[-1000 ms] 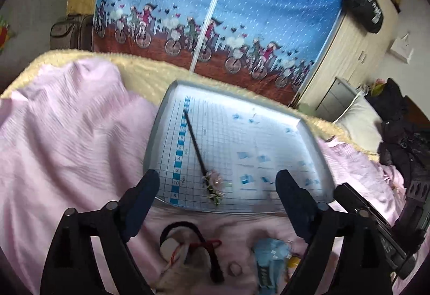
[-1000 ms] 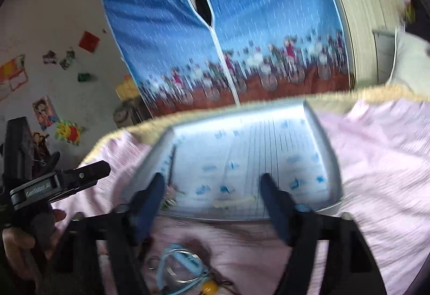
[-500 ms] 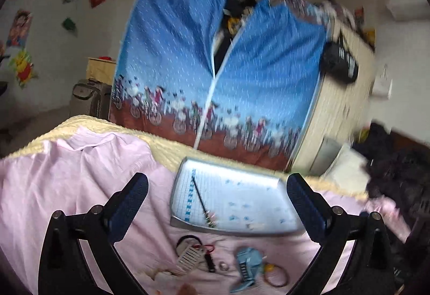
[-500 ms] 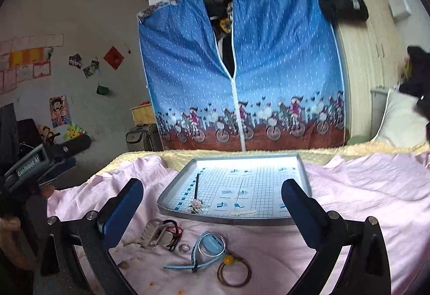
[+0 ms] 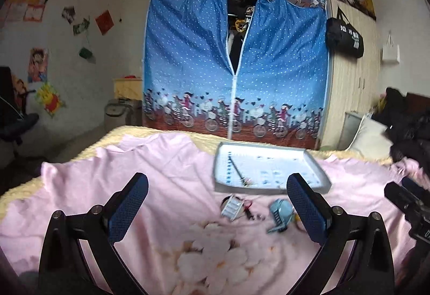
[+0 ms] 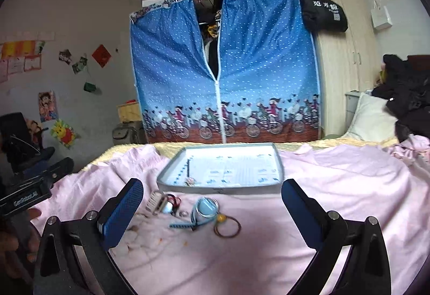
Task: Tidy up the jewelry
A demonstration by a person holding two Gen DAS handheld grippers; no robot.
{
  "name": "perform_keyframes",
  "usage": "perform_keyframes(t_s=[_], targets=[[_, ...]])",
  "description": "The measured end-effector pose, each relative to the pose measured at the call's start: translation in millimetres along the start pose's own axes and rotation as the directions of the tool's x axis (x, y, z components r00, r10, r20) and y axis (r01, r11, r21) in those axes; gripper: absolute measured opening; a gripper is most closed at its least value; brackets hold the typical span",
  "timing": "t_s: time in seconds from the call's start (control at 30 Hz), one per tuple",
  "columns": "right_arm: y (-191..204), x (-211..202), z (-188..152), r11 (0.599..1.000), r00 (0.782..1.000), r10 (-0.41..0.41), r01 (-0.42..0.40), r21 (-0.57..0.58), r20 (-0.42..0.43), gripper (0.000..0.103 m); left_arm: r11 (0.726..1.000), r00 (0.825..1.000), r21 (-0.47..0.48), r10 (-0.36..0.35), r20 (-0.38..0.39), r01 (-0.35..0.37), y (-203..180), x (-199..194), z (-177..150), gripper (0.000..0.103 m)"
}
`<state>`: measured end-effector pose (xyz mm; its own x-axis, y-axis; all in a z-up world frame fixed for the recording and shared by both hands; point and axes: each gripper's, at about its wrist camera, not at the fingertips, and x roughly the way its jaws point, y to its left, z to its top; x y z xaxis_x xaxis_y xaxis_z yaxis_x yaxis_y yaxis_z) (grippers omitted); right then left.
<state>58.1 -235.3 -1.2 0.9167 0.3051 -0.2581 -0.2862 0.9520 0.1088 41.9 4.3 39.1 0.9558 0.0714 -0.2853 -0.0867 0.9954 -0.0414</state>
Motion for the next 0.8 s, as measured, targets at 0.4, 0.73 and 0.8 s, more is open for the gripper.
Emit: perform_keyframes(t_s=[0.4, 0.73, 0.8], targets=[[15, -39, -26, 0.998, 0.995, -0.067, 0.068, 0.006, -0.069, 0.103, 0.999, 0.999, 0.042, -0.019, -0.049, 0.021, -4, -29, -37, 0.101], [11, -13, -53, 0.98, 0.927, -0.166, 0.192, 0.045, -0.336, 0.103, 0.996, 0.984, 0.082, -0.026, -0.175, 0.041, -7, -32, -58, 0.101], [8, -7, -59, 0.973, 0.905, -0.187, 0.224, 0.053, -0.383, 0.103, 0.996, 0.976, 0.073, -0.023, -0.215, 0.04, -5, -27, -62, 0.101]])
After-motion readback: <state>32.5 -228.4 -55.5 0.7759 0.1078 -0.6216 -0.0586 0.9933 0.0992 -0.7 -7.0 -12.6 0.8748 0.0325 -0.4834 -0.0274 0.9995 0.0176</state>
